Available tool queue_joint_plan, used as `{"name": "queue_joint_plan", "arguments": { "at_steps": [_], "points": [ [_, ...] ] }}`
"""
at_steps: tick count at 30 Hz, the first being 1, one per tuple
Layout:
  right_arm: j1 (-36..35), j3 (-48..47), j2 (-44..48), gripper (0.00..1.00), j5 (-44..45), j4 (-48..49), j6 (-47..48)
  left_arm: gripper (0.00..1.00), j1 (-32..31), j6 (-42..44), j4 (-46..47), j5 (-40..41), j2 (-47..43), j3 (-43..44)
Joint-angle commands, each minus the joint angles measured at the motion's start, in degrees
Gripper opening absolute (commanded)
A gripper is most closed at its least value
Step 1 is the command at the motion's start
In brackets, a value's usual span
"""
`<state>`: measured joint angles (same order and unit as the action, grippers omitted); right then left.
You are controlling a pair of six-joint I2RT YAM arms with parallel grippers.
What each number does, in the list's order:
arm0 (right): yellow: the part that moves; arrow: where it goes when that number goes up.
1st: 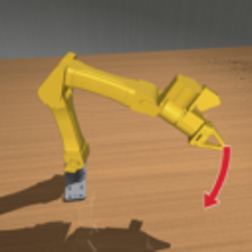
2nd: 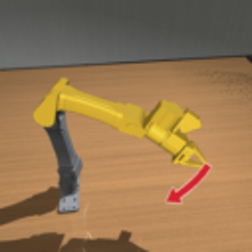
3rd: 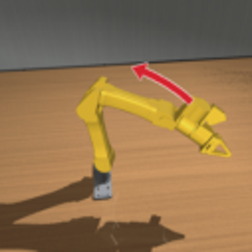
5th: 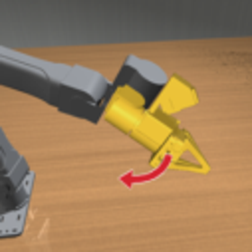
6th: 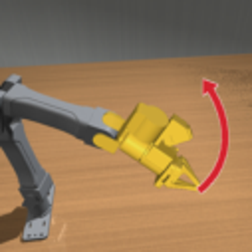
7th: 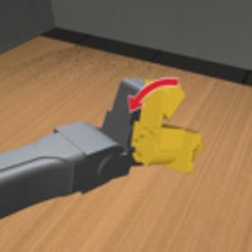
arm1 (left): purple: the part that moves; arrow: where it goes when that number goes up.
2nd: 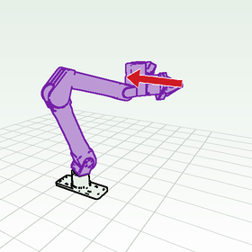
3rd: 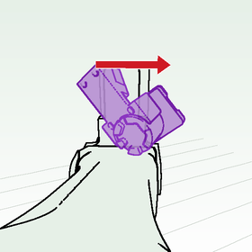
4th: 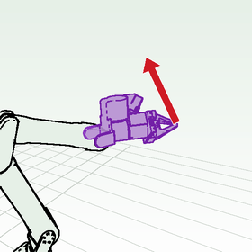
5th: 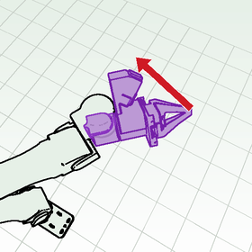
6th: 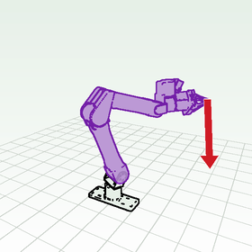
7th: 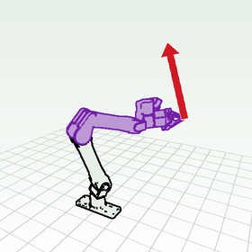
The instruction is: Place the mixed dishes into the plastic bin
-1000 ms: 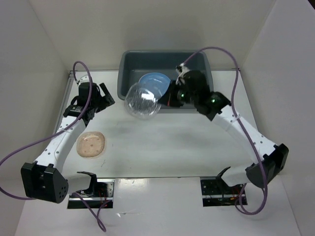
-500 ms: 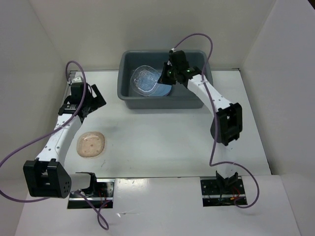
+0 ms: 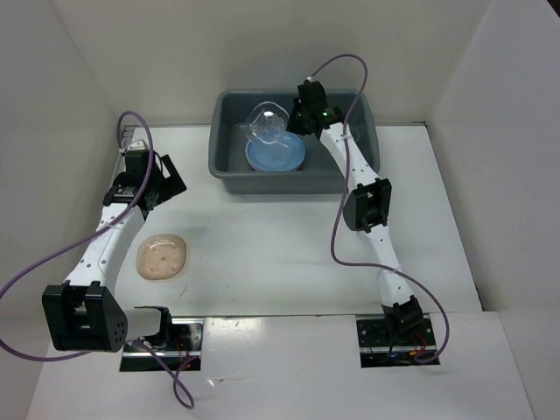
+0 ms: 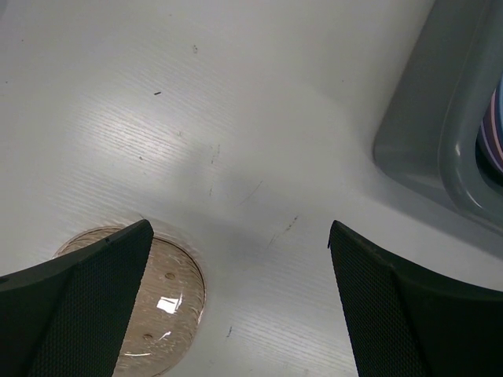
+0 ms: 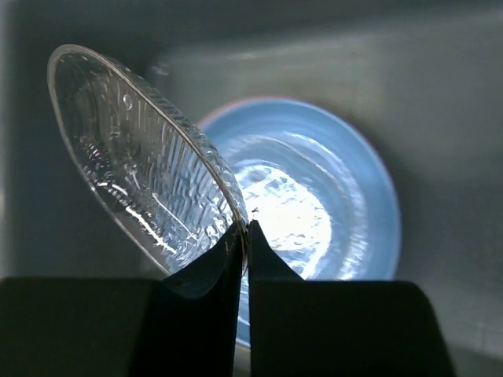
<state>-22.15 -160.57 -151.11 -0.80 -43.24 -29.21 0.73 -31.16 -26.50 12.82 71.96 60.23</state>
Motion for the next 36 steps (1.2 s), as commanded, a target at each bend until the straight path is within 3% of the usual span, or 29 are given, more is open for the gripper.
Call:
{"name": "queue_joint_plan", "arguments": {
  "at_steps": [1, 2, 3, 6, 11, 15, 22, 25, 33, 36],
  "points": [
    [1.7, -1.7, -1.1, 0.10, 0.4, -4.6, -0.8, 1.00, 0.2, 2.2, 0.4, 0.7, 0.1, -0.2],
    [1.7, -1.7, -1.1, 0.29, 0.4, -4.6, -0.8, 1.00, 0.2, 2.2, 0.4, 0.7, 0.6, -0.2],
    [1.7, -1.7, -1.1, 0.41, 0.4, -4.6, -0.1, 1.00, 0.2, 2.2, 0.4, 0.7, 0.6, -0.2],
    [1.7, -3.1, -1.1, 0.52, 0.4, -6.8, 1.3, 1.00, 0.2, 2.2, 0.4, 0.7, 1.2, -0.2],
    [-0.2, -4.2, 5.5, 0.57, 6.3, -10.6, 5.2, 1.00, 0.8, 2.2, 0.9, 2.6, 2.5, -0.2],
    [-1.4, 2.7, 15.8, 0.61, 8.6, -11.7, 8.6, 1.00, 2.9, 2.2, 0.3, 3.8, 4.9, -1.3],
    [-2.5, 40.8, 42.7, 0.67, 16.7, -4.1, 10.7, 1.00, 3.9, 2.2, -0.2, 5.6, 6.8, -2.0],
    [-3.1, 51.7, 51.0, 0.68, 17.3, -3.6, 10.7, 1.00, 3.9, 1.5, -1.6, 5.6, 9.5, -2.5],
    [-5.8, 71.4, 68.2, 0.69, 14.6, -0.6, 9.5, 1.00, 3.9, -2.1, -4.0, 2.7, 19.1, -1.3],
    [-5.8, 75.2, 72.1, 0.70, 15.2, -0.6, 9.5, 0.90, 3.9, -4.7, -4.6, 1.1, 19.7, -2.5]
  ]
}}
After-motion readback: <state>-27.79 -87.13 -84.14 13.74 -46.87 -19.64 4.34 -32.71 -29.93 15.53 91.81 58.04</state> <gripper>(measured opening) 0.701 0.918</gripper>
